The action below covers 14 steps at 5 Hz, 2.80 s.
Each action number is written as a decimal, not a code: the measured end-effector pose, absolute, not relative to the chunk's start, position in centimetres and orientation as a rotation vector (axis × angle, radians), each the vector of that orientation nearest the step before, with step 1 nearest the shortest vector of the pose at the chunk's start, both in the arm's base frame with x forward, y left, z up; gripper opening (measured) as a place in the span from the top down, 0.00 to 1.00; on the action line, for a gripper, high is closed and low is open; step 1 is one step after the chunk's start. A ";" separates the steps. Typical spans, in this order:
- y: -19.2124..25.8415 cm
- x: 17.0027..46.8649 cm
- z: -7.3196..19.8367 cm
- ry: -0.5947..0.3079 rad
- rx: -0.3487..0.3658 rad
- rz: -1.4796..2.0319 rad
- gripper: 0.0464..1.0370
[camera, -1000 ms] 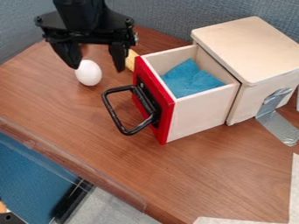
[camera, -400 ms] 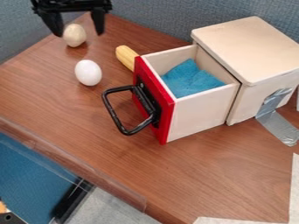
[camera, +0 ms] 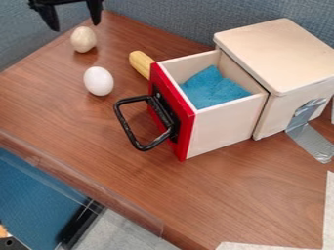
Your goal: Put the yellow thing into the drawer
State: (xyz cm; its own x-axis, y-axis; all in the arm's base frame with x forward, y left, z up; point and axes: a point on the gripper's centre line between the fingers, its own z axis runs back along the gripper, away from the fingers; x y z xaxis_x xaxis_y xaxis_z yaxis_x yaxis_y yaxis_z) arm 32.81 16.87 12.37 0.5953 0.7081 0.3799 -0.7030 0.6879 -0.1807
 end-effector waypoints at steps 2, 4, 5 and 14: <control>15.3 36.0 11.5 -0.576 -0.052 1.088 0.04; 12.1 38.1 9.4 -0.590 -0.028 1.162 0.04; 11.4 39.4 7.9 -0.586 0.000 1.167 0.04; 11.9 40.8 4.6 -0.552 0.101 1.304 0.53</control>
State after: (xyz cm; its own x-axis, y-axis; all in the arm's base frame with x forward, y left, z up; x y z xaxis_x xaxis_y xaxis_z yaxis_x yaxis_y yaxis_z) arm 40.81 11.88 4.57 0.1548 0.8846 0.4398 -0.9315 0.2790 -0.2333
